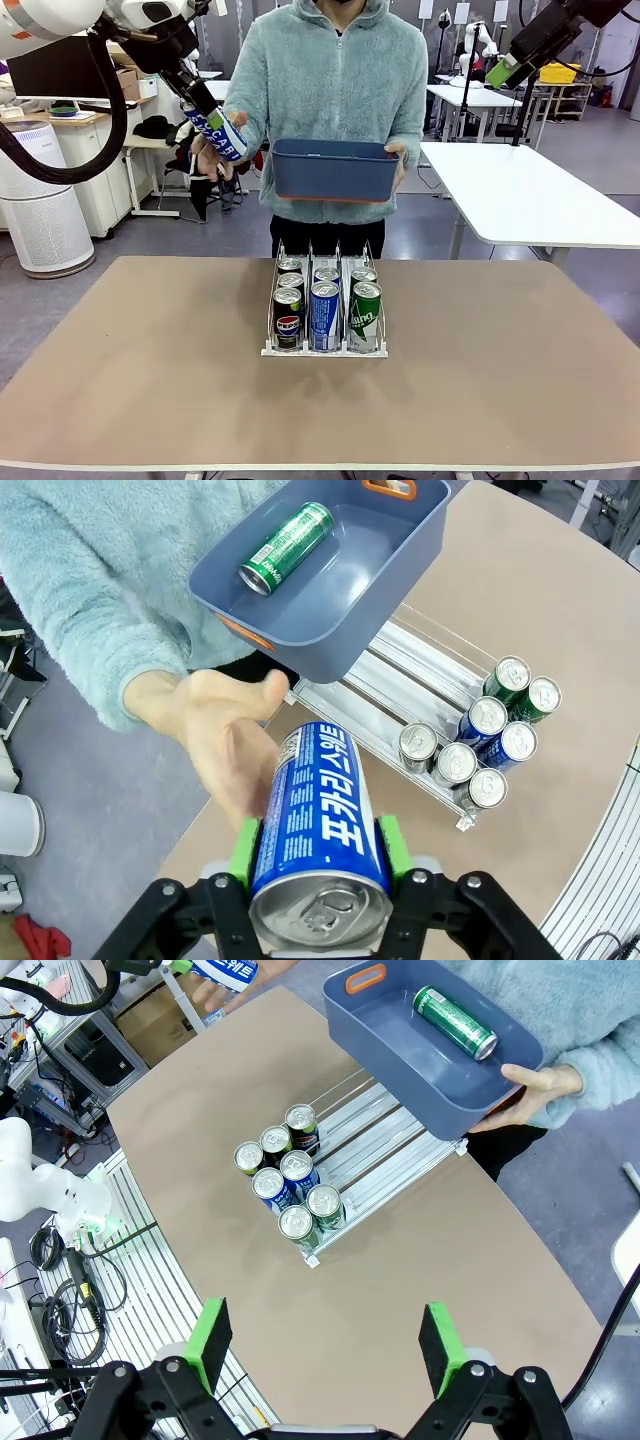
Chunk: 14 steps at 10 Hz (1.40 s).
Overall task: Fill the beverage cans into the dispenser.
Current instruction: Place the picked Ionic drink in the line of the Automatic Can Dispenser with the same cans.
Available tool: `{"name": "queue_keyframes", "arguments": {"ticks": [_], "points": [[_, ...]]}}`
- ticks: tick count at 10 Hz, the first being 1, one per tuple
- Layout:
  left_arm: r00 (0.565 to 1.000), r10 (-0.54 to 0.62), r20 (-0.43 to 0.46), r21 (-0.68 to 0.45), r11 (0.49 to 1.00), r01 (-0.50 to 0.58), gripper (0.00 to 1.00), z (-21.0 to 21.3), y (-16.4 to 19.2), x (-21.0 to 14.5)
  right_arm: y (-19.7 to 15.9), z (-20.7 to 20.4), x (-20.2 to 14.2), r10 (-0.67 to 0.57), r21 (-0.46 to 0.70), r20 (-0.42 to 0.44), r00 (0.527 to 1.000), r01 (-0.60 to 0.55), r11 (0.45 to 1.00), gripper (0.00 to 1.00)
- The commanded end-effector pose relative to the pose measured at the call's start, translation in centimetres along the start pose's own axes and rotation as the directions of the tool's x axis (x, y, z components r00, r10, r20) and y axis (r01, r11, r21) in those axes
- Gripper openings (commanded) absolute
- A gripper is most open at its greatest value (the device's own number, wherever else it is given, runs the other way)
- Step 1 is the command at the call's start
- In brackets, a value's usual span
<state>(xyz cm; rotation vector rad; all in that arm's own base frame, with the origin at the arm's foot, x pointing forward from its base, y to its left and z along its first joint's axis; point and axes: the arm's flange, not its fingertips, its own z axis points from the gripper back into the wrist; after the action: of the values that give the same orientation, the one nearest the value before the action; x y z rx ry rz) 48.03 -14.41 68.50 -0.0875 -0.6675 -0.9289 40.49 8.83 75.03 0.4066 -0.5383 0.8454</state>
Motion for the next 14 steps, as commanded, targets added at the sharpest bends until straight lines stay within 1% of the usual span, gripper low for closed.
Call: {"name": "queue_keyframes", "arguments": {"ticks": [1,10,11,12,13,14], "points": [[1.0,-0.012,0.003,0.004,1.0,0.012,0.41,0.3,0.1,-0.1,0.0,-0.1,-0.1,0.0,0.004,-0.003,1.0,0.0,1.0,1.0],[1.0,-0.012,0.003,0.004,1.0,0.012,0.41,0.3,0.1,-0.1,0.0,-0.1,-0.1,0.0,0.004,-0.003,1.0,0.0,1.0,1.0],[1.0,0.0,0.0,0.0,1.0,0.0,0.57,0.0,0.0,0.0,0.0,-0.1,-0.1,0.0,0.004,-0.003,1.0,0.0,1.0,1.0],[0.996,0.067,-0.064,0.007,0.998,-0.066,0.57,0.5,-2.8,0.4,0.0,-0.1,-0.1,0.0,0.004,-0.003,1.0,0.0,1.0,1.0],[0.993,0.091,-0.069,0.024,0.996,-0.089,0.57,-1.1,-4.5,1.8,0.0,-0.1,-0.1,0.0,0.004,-0.003,1.0,0.0,1.0,1.0],[0.995,0.047,-0.089,0.019,0.999,-0.045,0.57,-1.7,-4.3,1.5,0.0,-0.1,-0.1,0.0,0.004,-0.003,1.0,0.0,1.0,1.0]]}}
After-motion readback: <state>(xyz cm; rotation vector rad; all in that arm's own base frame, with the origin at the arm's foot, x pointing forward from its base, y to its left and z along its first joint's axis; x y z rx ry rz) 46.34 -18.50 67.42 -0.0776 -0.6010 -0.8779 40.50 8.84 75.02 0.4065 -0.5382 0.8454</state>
